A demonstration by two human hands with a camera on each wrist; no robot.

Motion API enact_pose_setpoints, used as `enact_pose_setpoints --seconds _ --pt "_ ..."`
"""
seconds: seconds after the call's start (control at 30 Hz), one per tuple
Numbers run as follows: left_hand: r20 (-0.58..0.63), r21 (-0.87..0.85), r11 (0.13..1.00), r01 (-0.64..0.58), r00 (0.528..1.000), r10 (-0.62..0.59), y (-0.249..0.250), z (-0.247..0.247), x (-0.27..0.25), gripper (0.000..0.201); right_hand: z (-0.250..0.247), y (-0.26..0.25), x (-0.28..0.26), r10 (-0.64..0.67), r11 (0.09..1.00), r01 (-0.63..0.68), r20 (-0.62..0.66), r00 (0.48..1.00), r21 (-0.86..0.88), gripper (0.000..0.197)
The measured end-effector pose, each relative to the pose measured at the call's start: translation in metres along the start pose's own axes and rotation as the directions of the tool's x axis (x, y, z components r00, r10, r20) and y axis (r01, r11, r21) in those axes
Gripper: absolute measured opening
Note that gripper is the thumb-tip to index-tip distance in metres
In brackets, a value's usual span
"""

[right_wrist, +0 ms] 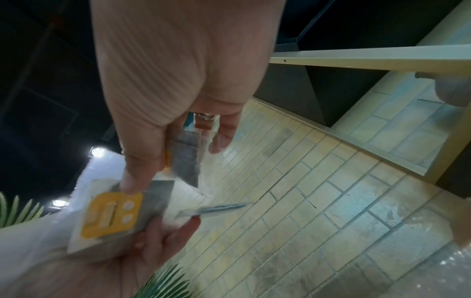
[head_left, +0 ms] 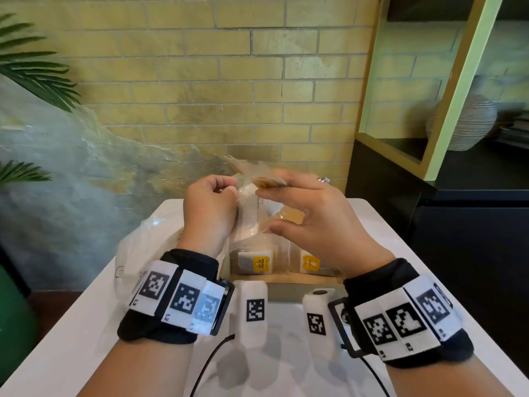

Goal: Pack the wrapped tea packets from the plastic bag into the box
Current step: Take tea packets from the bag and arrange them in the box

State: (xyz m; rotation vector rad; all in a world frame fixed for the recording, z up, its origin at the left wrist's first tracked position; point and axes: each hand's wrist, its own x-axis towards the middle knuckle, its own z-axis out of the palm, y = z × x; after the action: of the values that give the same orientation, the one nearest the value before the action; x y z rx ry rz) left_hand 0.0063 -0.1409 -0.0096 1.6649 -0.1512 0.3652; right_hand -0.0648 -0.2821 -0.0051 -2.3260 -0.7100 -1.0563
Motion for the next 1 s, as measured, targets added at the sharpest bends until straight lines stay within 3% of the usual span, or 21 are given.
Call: enact_pose_setpoints --seconds 0.37,0.5,0.7,0.87,1.0 --pt "0.019 0.025 0.998 -0.054 0.998 0.054 0.002 0.002 -0.004 0.032 0.003 0.001 0.001 -0.1 0.991 0.098 -0.022 0.995 -0.09 0.02" --pt "-0.006 -0.12 0.993 -0.008 1.0 0.007 0.006 0.002 -0.004 0.029 0.0 0.006 -0.001 0.112 0.993 -0.116 -0.112 0.987 -0.026 0.017" --pt "0.021 -0.14 0.982 -0.124 0.991 0.129 0.011 -0.001 -0.008 0.024 -0.01 0.021 0.0 0.449 0.887 -0.46 -0.15 0.881 -0.047 0.02" --pt "0.152 -0.272 0.962 -0.035 0.985 0.078 0.012 0.011 -0.016 0.024 0.001 0.014 0.002 0.513 0.858 -0.512 -0.017 0.858 0.025 0.02" --pt "0.285 -0.246 0.969 -0.035 0.953 0.107 0.014 0.015 -0.026 0.025 0.009 0.007 0.004 0.515 0.846 -0.511 0.016 0.857 0.154 0.02"
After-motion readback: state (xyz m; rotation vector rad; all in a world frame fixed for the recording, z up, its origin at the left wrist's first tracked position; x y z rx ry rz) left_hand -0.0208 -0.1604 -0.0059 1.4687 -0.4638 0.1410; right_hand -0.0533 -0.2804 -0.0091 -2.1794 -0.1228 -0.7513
